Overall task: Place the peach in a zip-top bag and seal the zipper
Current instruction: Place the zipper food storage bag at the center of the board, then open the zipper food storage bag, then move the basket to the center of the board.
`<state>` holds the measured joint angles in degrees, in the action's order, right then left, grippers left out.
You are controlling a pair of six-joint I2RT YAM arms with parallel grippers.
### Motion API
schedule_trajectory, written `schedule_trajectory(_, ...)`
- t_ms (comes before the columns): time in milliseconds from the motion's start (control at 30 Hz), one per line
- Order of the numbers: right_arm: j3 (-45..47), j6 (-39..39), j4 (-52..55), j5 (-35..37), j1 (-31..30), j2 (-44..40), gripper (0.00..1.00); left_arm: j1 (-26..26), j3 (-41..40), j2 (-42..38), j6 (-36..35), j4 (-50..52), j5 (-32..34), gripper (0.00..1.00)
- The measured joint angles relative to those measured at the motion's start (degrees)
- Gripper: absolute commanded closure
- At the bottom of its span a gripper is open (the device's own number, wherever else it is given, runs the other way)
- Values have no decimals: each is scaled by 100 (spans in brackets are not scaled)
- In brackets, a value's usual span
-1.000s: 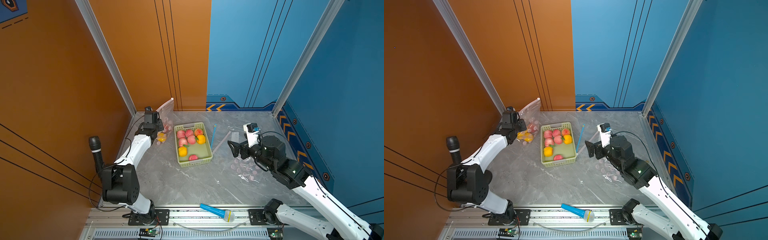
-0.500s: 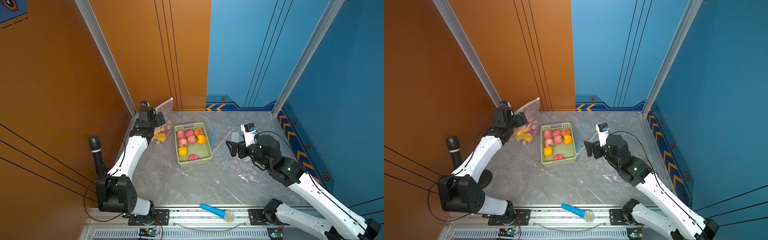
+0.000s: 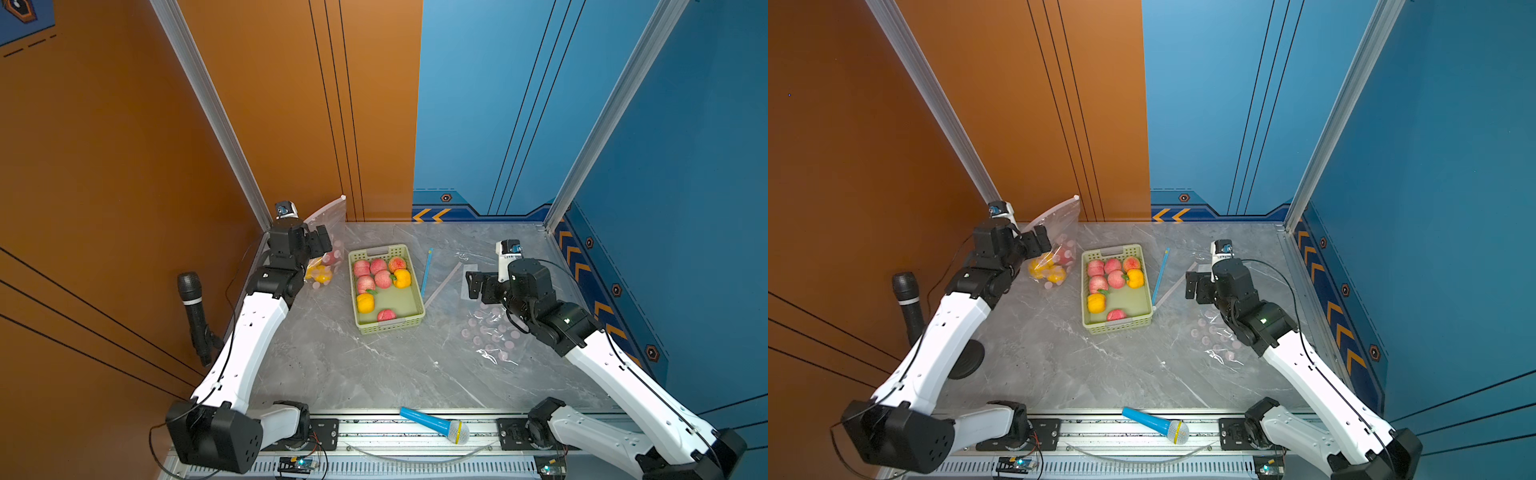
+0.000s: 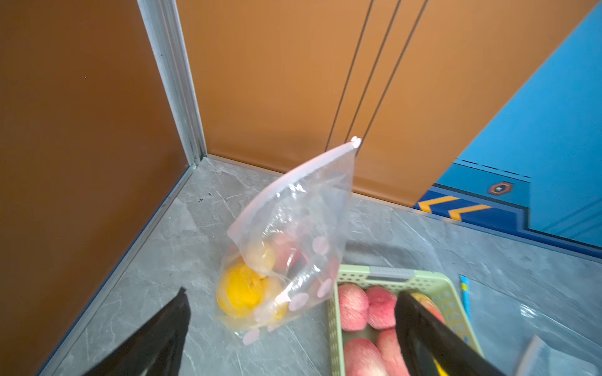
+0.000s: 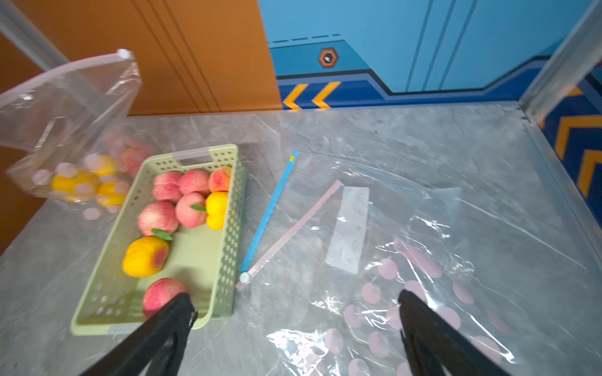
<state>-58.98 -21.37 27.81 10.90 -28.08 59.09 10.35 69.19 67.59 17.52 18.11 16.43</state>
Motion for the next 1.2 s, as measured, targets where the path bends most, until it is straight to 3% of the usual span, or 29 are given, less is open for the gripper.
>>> schedule_trajectory(200, 57, -378, 328, -382, 737, 234, 18, 1360, -1294, -1187, 758, 225, 636, 2)
schedule_trajectory(300, 85, -439, 540, -435, 914, 345, 19, 1985, -2124, -1552, 1344, 426, 870, 1)
schedule_trajectory(433, 260, -470, 769, -470, 933, 507, 23, 2618, -2977, -1725, 2175, 619, 990, 1)
schedule_trajectory(600, 643, -575, 984, -479, 807, 603, 25, 3195, -3477, -1681, 2900, 520, 1045, 1)
schedule_trajectory(767, 697, -560, 1255, -286, 98, 809, 24, 3058, -4131, -1580, 3407, -302, 732, 0)
schedule_trajectory(867, 704, -527, 1338, -111, -380, 973, 21, 2874, -4380, -1528, 3589, -599, 586, 6)
schedule_trajectory(1200, 708, -310, 1357, 407, -1373, 2004, 12, 1744, -4422, -1062, 3303, -1729, -109, 7)
